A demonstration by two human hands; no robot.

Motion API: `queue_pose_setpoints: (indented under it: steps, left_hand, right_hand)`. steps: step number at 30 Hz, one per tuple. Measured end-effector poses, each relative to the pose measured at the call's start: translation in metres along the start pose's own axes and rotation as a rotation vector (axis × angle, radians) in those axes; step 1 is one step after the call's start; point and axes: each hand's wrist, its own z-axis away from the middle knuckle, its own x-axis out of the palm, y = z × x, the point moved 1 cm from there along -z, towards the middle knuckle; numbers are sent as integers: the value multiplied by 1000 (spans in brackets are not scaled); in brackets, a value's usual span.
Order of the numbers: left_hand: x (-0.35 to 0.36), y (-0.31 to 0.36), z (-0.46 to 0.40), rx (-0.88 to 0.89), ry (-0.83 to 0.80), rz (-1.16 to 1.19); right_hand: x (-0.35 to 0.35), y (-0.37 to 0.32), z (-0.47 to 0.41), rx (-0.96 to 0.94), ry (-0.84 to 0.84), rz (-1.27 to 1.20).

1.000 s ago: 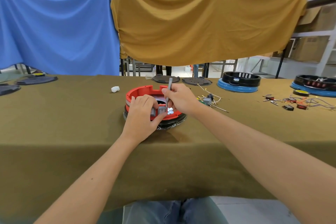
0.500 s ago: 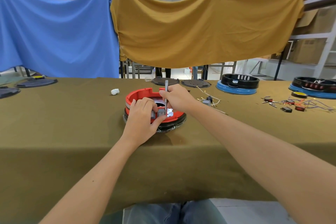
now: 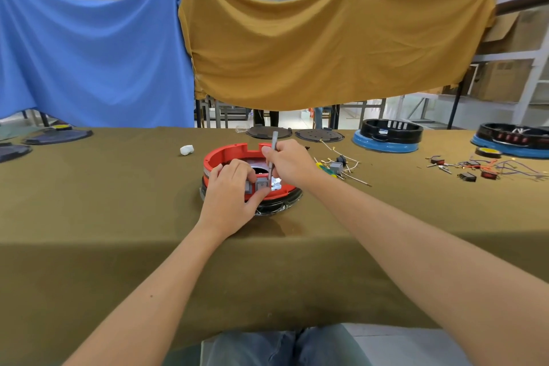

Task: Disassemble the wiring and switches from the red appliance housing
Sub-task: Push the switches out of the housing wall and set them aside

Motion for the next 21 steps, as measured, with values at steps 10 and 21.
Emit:
queue_pose_setpoints:
  steps: [10,21]
  left_hand:
    - [-20,-4,-8,19,-196,-38]
    - [-30,13,-57,30,-604,-291]
  right_hand:
    - [-12,32,25,30,89,-415]
    - [1,71,55,246,182,-878]
